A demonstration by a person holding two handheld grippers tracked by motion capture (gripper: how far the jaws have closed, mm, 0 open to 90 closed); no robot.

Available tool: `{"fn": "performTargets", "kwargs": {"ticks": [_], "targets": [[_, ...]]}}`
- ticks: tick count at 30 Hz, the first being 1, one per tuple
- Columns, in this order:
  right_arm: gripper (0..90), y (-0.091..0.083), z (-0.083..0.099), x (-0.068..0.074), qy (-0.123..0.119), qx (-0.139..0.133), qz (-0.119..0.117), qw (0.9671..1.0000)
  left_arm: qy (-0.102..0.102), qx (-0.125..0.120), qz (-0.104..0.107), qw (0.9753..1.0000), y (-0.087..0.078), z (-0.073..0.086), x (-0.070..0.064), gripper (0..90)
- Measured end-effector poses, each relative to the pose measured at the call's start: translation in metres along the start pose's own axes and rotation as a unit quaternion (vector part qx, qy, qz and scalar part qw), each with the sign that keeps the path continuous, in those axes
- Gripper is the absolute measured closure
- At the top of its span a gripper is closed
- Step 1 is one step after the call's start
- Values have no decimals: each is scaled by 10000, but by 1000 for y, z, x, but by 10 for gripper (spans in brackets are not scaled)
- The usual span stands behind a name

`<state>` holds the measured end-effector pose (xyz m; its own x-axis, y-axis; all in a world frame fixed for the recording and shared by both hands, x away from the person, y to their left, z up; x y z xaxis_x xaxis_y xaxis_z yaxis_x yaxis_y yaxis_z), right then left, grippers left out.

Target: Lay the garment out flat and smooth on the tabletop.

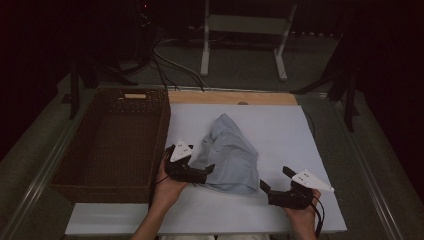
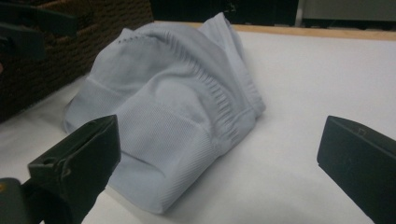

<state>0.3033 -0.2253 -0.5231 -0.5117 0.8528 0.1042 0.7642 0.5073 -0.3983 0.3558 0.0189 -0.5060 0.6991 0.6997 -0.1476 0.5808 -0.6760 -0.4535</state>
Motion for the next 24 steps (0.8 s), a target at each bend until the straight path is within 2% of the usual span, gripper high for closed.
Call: {"fn": "performTargets", "kwargs": {"ticks": [8, 10, 15, 17, 24], "targets": [[18, 5, 5, 7, -75, 211, -7, 9997, -11, -12, 7, 10000, -3, 3, -3, 11], [46, 6, 6, 9, -73, 276, -25, 9996, -22, -24, 26, 10000, -4, 2, -3, 11], [81, 10, 12, 13, -51, 533, -42, 9986, -77, -115, 19, 9999, -8, -1, -2, 11], [143, 12, 14, 15, -124, 607, -55, 9981, -70, -125, 27, 9999, -8, -1, -3, 11], [253, 16, 19, 21, -258, 790, -99, 9965, -24, -127, 33, 9999, -8, -2, -4, 11]]}}
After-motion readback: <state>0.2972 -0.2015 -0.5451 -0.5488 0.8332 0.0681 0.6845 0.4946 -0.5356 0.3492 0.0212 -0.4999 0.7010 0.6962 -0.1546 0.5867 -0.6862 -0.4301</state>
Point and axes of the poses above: each handheld gripper's, and its own axes: y roughly forward along the jaws, z roughly out of its underside, x roughly to its left, the point moved 9 cm from there along y, roughly forward along the jaws, and after that the axes turned 2 degrees about -y, right-handed, at the moved point
